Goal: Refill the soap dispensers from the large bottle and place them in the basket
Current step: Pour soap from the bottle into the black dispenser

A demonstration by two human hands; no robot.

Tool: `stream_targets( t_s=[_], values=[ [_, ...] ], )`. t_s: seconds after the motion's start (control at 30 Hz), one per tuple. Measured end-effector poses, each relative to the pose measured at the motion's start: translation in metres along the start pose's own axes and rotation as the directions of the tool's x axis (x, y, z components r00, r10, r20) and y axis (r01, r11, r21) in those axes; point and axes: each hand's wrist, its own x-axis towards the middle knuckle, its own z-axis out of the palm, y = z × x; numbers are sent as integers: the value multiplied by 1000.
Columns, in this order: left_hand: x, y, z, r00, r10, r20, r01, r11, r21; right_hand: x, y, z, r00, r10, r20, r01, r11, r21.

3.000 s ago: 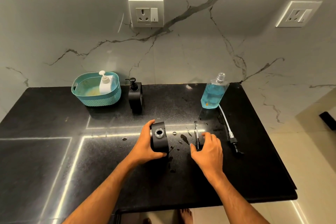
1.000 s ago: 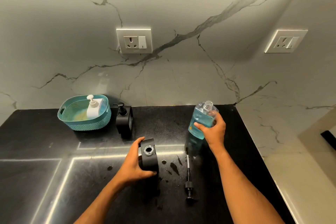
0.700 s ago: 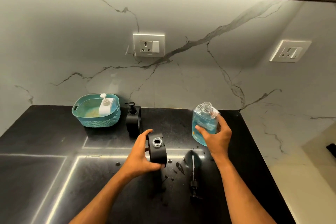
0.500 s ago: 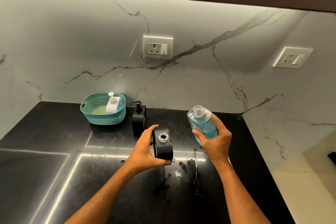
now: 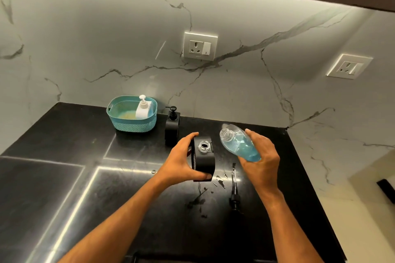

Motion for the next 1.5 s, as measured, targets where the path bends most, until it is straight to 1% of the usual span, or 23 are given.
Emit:
stream_targets(
  t_s=[0.27,0.43,0.6,1.5],
  values=[
    [-4,8,9,999,14,45,-16,999,34,-7,-2,-17,994,-108,21,110,980,-166],
    [-4,14,10,998,34,53,-37,998,58,-9,-5,-22,988,-152,38,157,963,-218],
    [-3,18,10,997,46,68,-51,996,68,-11,-3,-22,984,-165,65,176,948,-263],
    [-3,17,13,993,53,102,-61,995,74,-8,-4,-30,972,-214,95,234,909,-345]
  ],
)
